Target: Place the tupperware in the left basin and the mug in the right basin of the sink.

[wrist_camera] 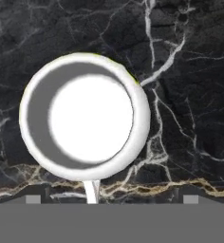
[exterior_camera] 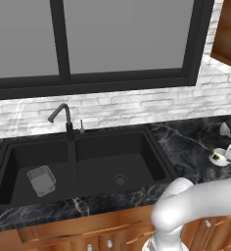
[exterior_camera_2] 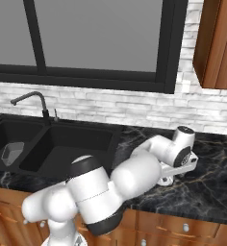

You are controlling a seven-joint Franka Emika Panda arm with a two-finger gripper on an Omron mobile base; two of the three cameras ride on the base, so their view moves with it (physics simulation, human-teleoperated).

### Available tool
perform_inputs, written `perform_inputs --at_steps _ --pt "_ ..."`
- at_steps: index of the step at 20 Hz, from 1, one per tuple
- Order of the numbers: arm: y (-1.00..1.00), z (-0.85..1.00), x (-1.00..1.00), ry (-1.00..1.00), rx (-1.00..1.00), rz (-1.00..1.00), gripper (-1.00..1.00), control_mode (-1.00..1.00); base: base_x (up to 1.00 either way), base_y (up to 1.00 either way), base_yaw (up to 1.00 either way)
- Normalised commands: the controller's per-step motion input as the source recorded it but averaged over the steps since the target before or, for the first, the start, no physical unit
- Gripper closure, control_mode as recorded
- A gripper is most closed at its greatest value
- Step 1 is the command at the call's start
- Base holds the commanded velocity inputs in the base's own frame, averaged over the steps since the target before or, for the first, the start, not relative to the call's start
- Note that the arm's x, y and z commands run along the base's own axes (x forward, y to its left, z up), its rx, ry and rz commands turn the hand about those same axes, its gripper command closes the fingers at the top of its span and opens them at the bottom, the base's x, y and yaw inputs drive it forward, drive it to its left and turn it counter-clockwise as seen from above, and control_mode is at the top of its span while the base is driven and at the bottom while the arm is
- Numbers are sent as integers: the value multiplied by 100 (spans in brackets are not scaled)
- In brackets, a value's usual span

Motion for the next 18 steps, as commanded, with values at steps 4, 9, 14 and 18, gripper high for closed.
perform_inputs --at_steps 4,9,14,18 --pt "-8 -17 12 0 0 0 -100 -100 0 0 0" --pt "-8 -18 4 0 0 0 -100 -100 0 0 0" --pt "-1 -14 0 0 0 0 -100 -100 0 0 0" --pt "0 -12 -6 0 0 0 -100 -100 0 0 0"
